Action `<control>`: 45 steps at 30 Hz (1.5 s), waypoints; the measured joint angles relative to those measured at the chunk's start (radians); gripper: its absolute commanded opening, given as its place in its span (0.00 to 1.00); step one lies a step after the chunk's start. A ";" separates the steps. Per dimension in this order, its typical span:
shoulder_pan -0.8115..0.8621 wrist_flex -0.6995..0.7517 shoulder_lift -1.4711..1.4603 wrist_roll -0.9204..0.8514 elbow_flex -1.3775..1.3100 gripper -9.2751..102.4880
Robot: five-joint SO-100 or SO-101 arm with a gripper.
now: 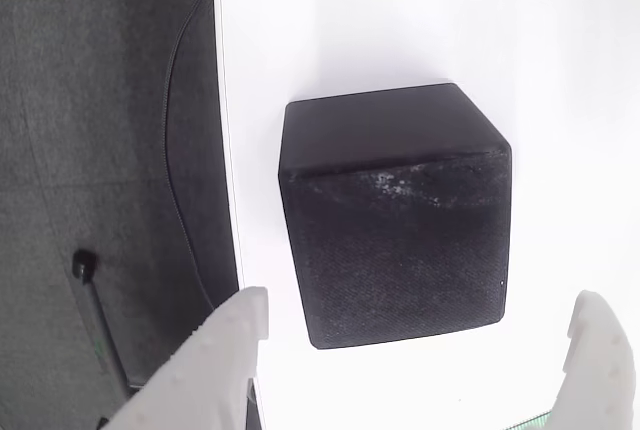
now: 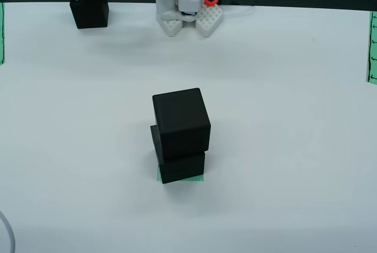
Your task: Stack 3 Blocks on the chosen place.
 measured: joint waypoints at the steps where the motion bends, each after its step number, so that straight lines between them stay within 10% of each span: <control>1: -0.002 -0.012 -0.012 -0.002 0.000 0.42; 45: -0.176 -0.103 -0.225 0.262 -0.038 0.26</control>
